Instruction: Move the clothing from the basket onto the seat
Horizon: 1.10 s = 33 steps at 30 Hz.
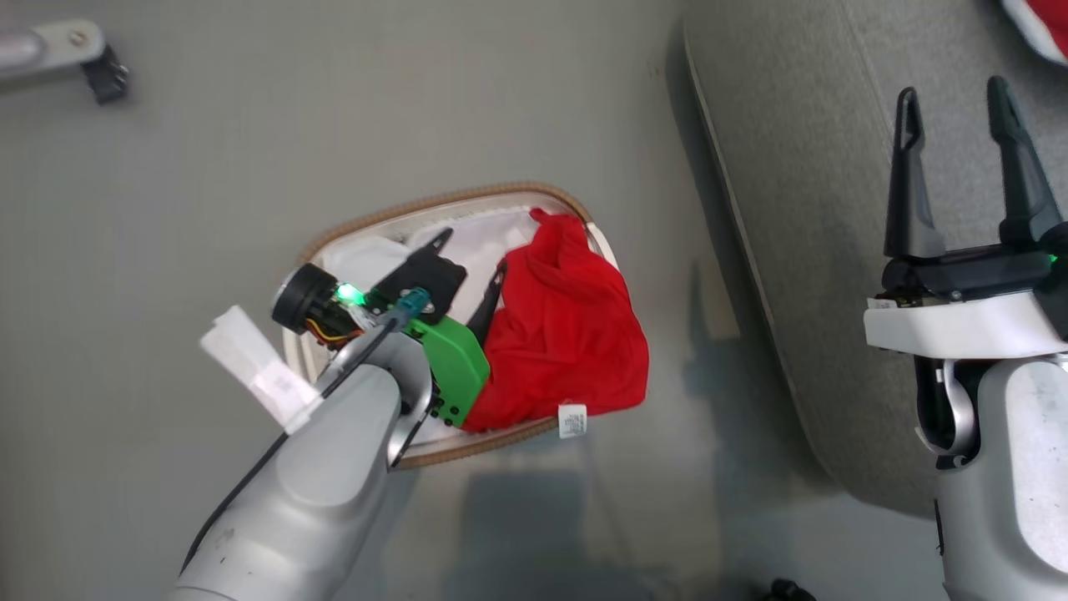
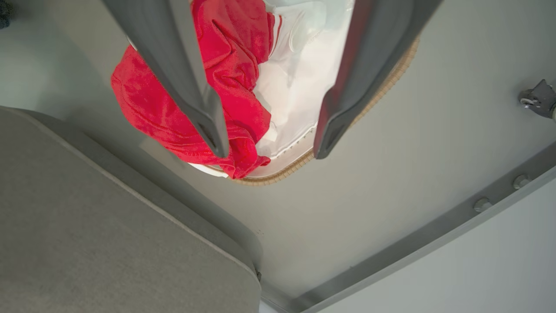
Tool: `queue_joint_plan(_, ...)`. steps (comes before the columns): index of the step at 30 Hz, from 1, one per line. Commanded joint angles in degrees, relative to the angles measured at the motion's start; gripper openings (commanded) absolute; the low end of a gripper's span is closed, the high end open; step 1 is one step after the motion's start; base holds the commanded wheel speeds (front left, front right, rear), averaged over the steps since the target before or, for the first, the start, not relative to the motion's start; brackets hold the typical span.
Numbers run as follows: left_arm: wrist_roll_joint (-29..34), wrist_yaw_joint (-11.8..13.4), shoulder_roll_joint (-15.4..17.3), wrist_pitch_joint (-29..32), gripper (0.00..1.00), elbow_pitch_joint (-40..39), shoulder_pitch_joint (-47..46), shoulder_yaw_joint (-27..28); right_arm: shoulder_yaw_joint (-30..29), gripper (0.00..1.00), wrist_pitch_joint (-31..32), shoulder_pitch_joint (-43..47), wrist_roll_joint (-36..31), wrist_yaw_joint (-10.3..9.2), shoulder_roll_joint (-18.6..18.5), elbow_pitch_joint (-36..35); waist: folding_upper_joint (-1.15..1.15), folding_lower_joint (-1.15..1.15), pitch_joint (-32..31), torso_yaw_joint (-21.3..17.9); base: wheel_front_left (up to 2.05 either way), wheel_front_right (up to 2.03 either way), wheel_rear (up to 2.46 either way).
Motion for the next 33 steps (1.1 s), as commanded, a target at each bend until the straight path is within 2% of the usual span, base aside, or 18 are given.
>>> queue_joint_plan(1,-1.42,-0.11,0.20,0.86,1.00,2.01,-1.78,-1.71,-0.19,1.00,-0.03,0.13,-0.36,-0.08,-0.07,-1.29,0.00,-0.01,10.38,-6.30,0.00,0.00,0.00)
queue_joint_plan(9,-4.95,-0.11,2.55,2.09,1.00,10.97,-5.36,-10.72,1.29,1.00,-0.03,-1.30,1.95,-0.08,-0.07,-4.94,0.00,-0.01,16.44,-9.36,0.00,0.00,0.00)
queue_joint_plan(15,-5.31,-0.12,4.63,1.04,1.00,15.57,-8.21,-13.37,2.84,1.00,-0.03,-1.94,3.55,-0.08,-0.08,-7.63,0.00,-0.01,19.90,-10.95,0.00,0.00,0.00)
queue_joint_plan(26,-7.90,-0.12,5.26,-0.22,1.00,20.56,-10.27,-15.25,4.12,1.00,-0.03,-2.02,5.54,-0.08,-0.09,-9.86,0.00,-0.01,22.24,-12.37,0.00,0.00,0.00)
queue_joint_plan(27,-8.36,-0.12,5.16,-0.48,0.77,20.91,-10.24,-15.23,4.09,1.00,-0.03,-1.97,5.56,-0.08,-0.09,-9.74,0.00,-0.01,22.18,-12.40,0.00,0.00,0.00)
queue_joint_plan(28,-8.55,-0.12,5.01,-0.65,0.31,21.16,-10.22,-15.31,4.04,1.00,-0.03,-1.94,5.49,-0.08,-0.09,-9.59,0.00,-0.01,22.03,-12.39,0.00,0.00,0.00)
queue_joint_plan(29,-8.69,-0.12,4.78,-0.75,0.08,21.29,-10.22,-15.60,3.93,1.00,-0.03,-1.89,5.43,-0.08,-0.09,-9.31,0.00,-0.01,21.72,-12.30,0.00,0.00,0.00)
queue_joint_plan(30,-8.83,-0.12,4.68,-1.06,0.00,21.39,-10.27,-15.80,3.86,1.00,-0.03,-1.83,5.34,-0.08,-0.09,-9.06,0.00,-0.01,21.44,-12.19,0.00,0.00,0.00)
queue_joint_plan(33,-9.36,-0.12,4.75,-2.72,0.00,21.35,-10.23,-16.65,4.37,1.00,-0.03,-1.72,4.20,-0.08,-0.09,-8.08,0.00,-0.01,19.95,-11.56,0.00,0.00,0.00)
